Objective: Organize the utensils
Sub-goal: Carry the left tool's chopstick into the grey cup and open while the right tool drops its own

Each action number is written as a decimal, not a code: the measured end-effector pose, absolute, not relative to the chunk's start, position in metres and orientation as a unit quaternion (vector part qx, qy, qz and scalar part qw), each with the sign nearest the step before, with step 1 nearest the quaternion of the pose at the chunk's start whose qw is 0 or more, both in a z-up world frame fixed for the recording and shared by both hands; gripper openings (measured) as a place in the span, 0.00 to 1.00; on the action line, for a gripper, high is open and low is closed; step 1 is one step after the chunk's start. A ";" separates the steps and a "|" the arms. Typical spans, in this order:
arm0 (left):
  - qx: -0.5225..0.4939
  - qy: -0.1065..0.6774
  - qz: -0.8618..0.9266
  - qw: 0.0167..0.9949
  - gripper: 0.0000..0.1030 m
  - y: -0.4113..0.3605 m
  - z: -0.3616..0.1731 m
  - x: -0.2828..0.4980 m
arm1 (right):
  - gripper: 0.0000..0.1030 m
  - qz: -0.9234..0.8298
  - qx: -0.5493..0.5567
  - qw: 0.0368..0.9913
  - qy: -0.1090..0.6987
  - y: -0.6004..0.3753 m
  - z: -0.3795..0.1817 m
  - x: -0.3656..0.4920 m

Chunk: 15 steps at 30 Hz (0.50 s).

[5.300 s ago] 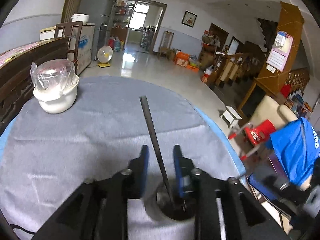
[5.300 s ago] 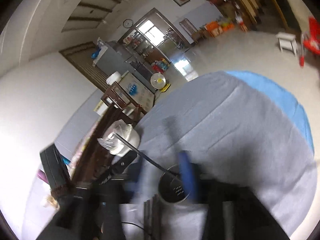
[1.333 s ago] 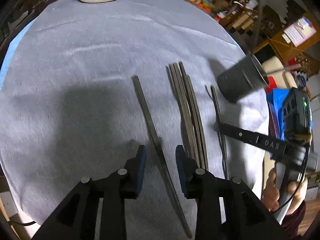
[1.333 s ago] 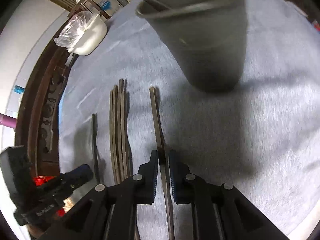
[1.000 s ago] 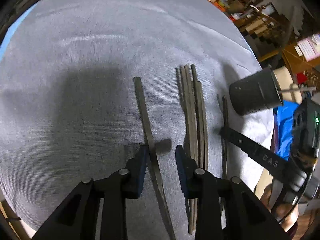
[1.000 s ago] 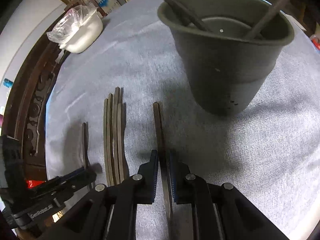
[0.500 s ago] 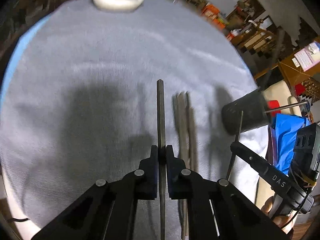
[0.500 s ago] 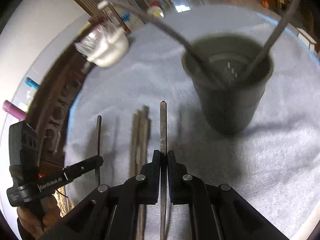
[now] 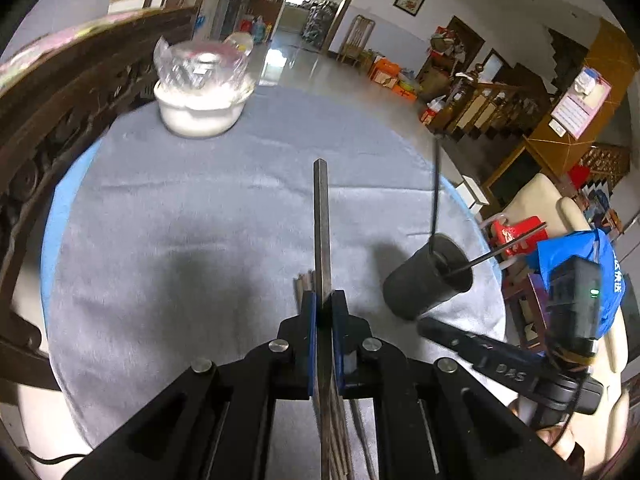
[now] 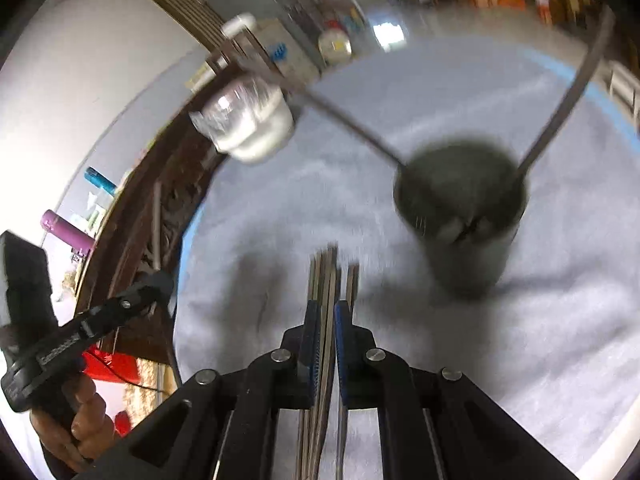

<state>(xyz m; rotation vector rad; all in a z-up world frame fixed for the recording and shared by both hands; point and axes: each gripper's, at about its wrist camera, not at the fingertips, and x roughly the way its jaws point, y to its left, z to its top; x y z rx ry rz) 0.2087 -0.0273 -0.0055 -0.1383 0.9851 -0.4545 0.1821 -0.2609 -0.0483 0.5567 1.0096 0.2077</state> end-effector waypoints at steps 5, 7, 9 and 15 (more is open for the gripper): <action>-0.064 0.496 -0.206 0.841 0.07 -0.023 -0.033 0.211 | 0.10 0.093 0.250 0.807 0.528 -0.243 -0.087 0.197; -0.067 0.510 -0.202 0.833 0.07 -0.019 -0.045 0.212 | 0.12 0.090 0.253 0.800 0.537 -0.239 -0.095 0.203; -0.074 0.519 -0.203 0.827 0.07 -0.013 -0.054 0.215 | 0.18 0.083 0.252 0.792 0.550 -0.233 -0.103 0.208; -0.084 0.532 -0.207 0.816 0.07 -0.008 -0.069 0.218 | 0.57 0.052 0.237 0.800 0.548 -0.231 -0.110 0.205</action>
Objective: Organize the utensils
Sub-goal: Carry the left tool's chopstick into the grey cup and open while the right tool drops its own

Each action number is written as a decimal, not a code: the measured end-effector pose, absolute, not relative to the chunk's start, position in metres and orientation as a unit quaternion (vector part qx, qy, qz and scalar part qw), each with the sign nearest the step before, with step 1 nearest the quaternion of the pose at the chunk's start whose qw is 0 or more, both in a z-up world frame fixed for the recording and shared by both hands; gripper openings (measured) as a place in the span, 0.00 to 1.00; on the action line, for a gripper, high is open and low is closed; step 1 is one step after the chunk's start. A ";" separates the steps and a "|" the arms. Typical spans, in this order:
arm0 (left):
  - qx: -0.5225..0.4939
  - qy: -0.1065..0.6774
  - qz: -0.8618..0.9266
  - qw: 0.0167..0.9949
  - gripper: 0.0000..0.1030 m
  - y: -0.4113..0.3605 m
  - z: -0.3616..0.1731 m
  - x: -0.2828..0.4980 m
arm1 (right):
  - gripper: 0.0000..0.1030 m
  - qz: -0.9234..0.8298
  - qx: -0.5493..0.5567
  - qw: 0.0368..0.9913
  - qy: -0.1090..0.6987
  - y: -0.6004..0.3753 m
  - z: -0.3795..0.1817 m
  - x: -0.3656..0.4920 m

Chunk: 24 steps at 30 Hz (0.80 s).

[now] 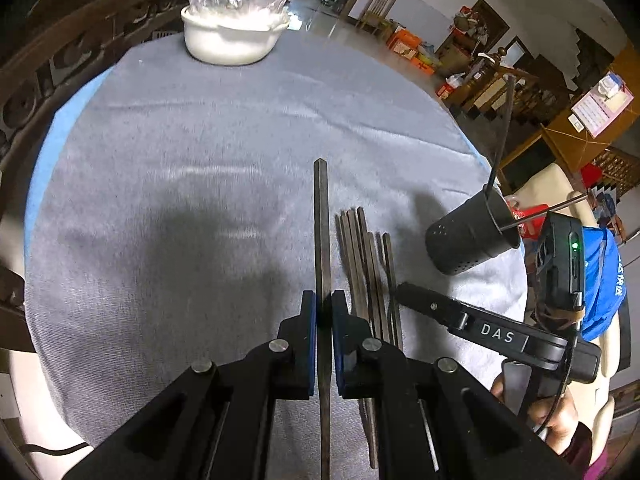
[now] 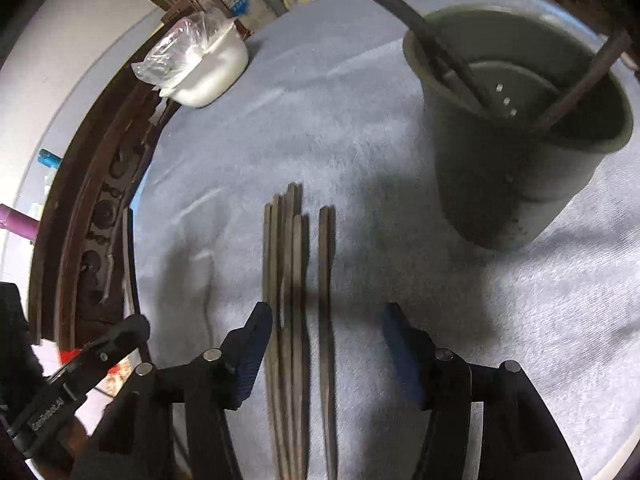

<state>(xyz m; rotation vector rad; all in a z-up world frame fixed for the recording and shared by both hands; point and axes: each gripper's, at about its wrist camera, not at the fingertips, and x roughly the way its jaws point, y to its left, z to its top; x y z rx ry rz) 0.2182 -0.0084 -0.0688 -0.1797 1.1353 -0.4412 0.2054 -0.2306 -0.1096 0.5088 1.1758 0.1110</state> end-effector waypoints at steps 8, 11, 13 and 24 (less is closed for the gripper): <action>-0.098 0.533 -0.215 0.812 0.07 -0.002 -0.069 0.219 | 0.26 0.029 0.189 0.809 0.556 -0.223 -0.108 0.212; -0.099 0.532 -0.218 0.812 0.07 -0.003 -0.068 0.219 | 0.24 0.017 0.156 0.812 0.562 -0.215 -0.108 0.218; -0.097 0.531 -0.222 0.812 0.07 -0.003 -0.067 0.218 | 0.21 0.015 0.147 0.811 0.567 -0.212 -0.108 0.220; -0.088 0.523 -0.211 0.821 0.07 0.000 -0.057 0.215 | 0.05 0.049 0.186 0.819 0.541 -0.230 -0.092 0.200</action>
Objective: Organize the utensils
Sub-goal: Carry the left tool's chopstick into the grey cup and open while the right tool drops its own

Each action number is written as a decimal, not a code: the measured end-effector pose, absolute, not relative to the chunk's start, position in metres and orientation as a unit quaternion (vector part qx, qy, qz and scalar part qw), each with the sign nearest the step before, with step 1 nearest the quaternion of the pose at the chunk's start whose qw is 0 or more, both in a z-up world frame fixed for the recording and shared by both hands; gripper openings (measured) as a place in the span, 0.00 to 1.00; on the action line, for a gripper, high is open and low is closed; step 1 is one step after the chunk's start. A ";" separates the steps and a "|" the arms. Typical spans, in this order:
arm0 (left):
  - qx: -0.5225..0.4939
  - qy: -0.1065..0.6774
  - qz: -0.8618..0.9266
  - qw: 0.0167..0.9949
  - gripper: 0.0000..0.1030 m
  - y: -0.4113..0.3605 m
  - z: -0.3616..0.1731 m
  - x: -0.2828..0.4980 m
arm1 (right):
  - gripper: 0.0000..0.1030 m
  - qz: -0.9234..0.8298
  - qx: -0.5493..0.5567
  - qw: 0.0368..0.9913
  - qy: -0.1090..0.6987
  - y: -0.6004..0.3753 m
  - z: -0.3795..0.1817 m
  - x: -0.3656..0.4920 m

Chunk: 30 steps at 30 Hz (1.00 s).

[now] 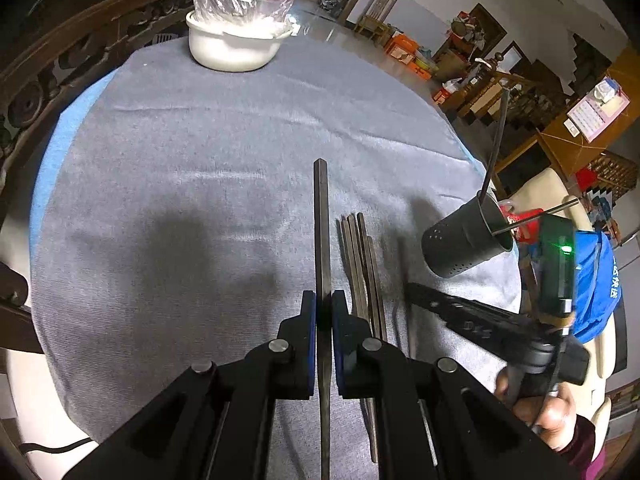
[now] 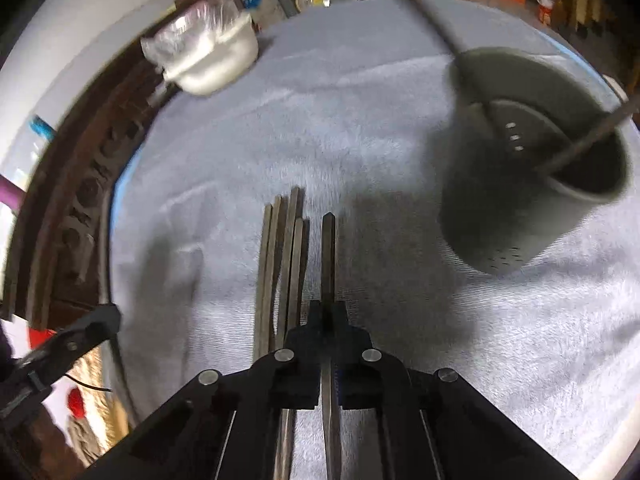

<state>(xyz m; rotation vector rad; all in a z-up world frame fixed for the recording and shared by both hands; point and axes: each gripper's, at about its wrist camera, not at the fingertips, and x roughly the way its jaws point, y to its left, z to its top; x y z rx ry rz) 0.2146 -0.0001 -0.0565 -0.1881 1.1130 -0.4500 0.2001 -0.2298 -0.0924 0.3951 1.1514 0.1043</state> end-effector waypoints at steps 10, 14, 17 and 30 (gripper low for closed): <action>-0.082 0.469 -0.230 0.849 0.07 -0.025 -0.015 0.208 | 0.05 0.064 0.257 0.879 0.397 -0.285 -0.016 0.153; -0.087 0.439 -0.229 0.865 0.07 -0.038 0.006 0.212 | 0.04 0.051 0.271 0.907 0.319 -0.310 0.020 0.132; -0.094 0.401 -0.234 0.881 0.07 -0.054 0.031 0.218 | 0.04 0.042 0.283 0.918 0.273 -0.328 0.042 0.124; -0.078 0.382 -0.235 0.890 0.07 -0.068 0.041 0.221 | 0.13 0.095 0.339 0.836 0.420 -0.306 -0.032 0.142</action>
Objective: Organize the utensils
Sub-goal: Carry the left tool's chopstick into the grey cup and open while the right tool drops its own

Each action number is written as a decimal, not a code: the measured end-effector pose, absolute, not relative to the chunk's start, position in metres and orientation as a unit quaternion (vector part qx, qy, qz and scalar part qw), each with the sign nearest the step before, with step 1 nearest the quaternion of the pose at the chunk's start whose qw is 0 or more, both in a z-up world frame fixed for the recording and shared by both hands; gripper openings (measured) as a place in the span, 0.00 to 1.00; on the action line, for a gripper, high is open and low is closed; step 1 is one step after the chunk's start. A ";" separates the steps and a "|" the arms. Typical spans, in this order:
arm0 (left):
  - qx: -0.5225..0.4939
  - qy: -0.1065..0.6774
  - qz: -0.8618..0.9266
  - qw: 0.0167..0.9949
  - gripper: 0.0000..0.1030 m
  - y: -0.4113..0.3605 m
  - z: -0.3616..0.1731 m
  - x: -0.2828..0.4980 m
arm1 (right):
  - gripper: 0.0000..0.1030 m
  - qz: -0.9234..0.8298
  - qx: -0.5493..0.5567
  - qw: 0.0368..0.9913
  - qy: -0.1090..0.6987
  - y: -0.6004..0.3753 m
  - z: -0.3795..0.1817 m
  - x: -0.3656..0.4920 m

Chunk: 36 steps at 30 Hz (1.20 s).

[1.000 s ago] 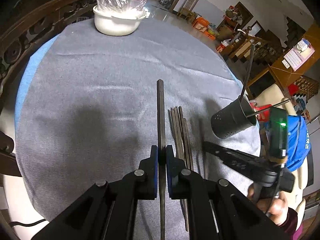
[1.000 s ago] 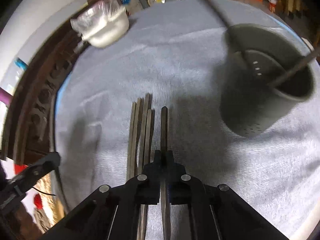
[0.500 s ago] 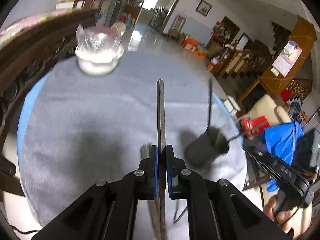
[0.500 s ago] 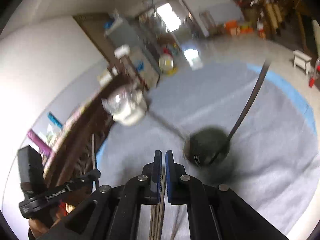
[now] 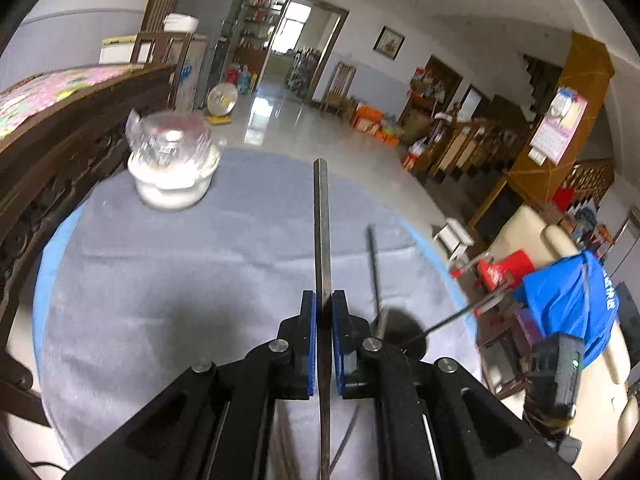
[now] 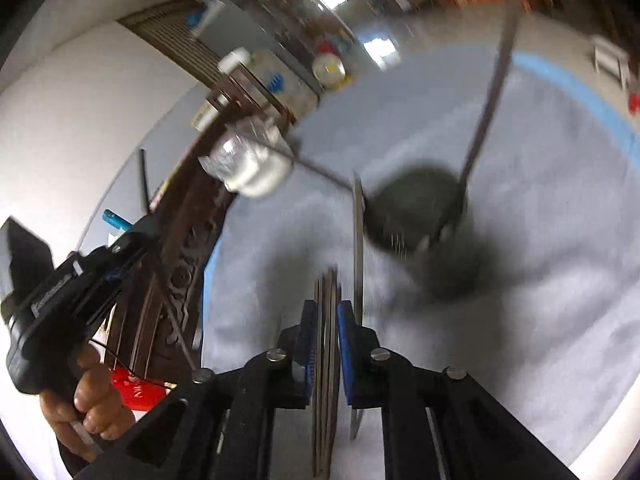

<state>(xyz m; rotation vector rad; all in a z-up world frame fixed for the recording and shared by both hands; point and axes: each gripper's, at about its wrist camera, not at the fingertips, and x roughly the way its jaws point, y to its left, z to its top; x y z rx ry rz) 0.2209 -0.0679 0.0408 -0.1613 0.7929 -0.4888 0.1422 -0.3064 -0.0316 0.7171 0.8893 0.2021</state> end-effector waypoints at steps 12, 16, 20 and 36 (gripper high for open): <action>-0.090 0.400 -0.240 0.880 0.07 -0.042 0.023 0.211 | 0.44 0.063 0.357 0.827 0.431 -0.299 -0.060 0.175; -0.090 0.400 -0.245 0.879 0.07 -0.040 0.021 0.211 | 0.29 0.050 0.366 0.816 0.444 -0.298 -0.078 0.186; -0.091 0.399 -0.245 0.879 0.07 -0.040 0.019 0.213 | 0.07 0.051 0.359 0.827 0.429 -0.298 -0.077 0.183; -0.158 0.288 -0.268 0.906 0.07 -0.104 0.075 0.238 | 0.06 0.021 0.304 0.934 0.187 -0.351 0.054 0.117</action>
